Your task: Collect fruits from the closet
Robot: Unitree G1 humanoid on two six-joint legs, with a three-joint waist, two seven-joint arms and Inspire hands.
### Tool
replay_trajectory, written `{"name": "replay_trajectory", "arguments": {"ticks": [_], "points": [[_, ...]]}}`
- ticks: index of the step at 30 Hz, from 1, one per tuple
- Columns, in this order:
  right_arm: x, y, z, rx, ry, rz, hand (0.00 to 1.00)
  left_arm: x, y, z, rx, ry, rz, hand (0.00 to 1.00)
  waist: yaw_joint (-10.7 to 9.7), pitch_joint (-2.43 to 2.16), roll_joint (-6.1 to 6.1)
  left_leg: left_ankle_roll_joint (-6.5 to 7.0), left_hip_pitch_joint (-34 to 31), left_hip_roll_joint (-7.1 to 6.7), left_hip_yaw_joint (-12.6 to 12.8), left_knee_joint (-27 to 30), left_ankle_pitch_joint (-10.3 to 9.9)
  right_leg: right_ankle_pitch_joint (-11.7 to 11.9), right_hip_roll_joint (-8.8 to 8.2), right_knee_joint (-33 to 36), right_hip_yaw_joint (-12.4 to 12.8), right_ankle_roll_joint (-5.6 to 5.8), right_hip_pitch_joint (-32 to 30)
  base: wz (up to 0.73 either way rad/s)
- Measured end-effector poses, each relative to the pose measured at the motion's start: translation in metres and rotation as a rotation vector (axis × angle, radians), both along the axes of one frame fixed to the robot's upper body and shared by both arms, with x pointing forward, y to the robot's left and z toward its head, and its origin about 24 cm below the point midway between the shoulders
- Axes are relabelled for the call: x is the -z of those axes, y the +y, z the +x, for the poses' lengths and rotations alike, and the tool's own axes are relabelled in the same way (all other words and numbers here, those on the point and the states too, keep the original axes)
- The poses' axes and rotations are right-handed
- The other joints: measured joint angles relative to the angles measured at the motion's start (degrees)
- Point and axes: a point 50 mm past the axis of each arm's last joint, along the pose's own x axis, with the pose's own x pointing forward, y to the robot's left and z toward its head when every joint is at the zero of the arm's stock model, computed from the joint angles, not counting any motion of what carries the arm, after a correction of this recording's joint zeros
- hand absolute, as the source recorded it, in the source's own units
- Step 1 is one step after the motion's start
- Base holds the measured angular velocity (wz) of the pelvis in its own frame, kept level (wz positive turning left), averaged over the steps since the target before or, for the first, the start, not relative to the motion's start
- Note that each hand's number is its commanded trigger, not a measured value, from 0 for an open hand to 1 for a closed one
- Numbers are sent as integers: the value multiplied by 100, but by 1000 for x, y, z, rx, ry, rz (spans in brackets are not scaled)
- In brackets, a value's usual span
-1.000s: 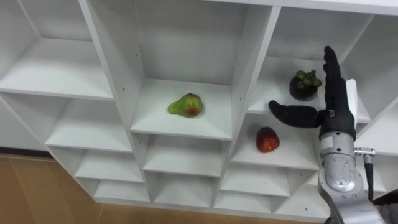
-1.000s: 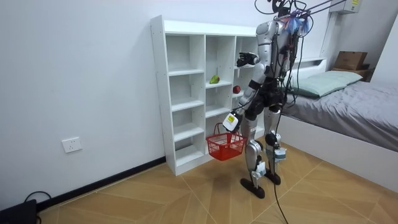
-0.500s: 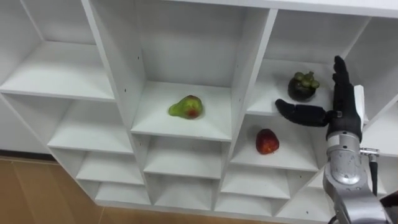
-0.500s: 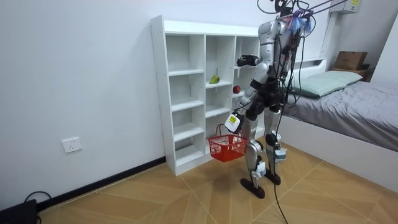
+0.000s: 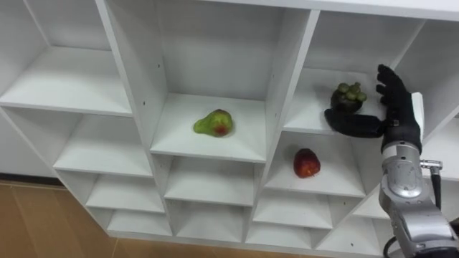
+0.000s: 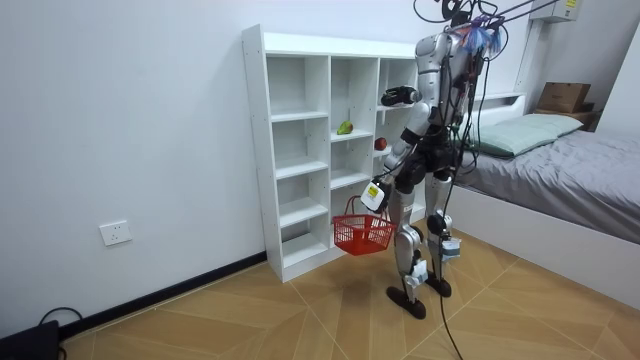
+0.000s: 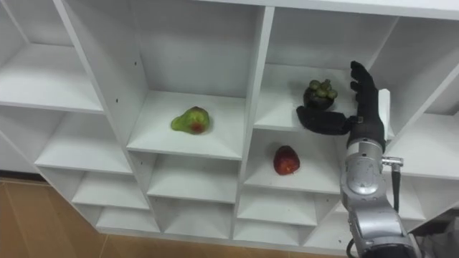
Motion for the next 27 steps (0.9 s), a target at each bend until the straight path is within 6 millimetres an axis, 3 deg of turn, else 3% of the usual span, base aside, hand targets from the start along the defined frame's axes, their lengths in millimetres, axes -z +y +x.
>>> {"name": "replay_trajectory", "arguments": {"ticks": [3, 14, 22, 27], "points": [[0, -6, -1, 24, 5, -7, 100, 0, 0, -1, -1, 4, -2, 100, -3, -16, -59, -5, 7, -2, -46, 13, 3, 0, 2, -2, -29, 0, 11, 7], [0, -8, 1, 16, 15, -30, 100, 1, 1, -2, -1, 11, -2, 100, 47, 29, -126, -7, 21, -3, -61, 16, 5, 0, 0, -14, -26, 0, 27, 0], [1, -7, 2, -5, 22, -26, 100, 0, 2, -1, 0, 7, 0, 100, 36, 11, -157, -6, -3, 2, -62, 30, 4, 0, -6, -14, -35, 0, 18, 0], [1, -7, 1, -5, 25, -26, 100, 0, 2, 1, 1, 0, 0, 100, 29, -19, -108, -6, -7, -3, -62, 59, 5, 0, -5, -10, -33, 0, 19, 0]]}}
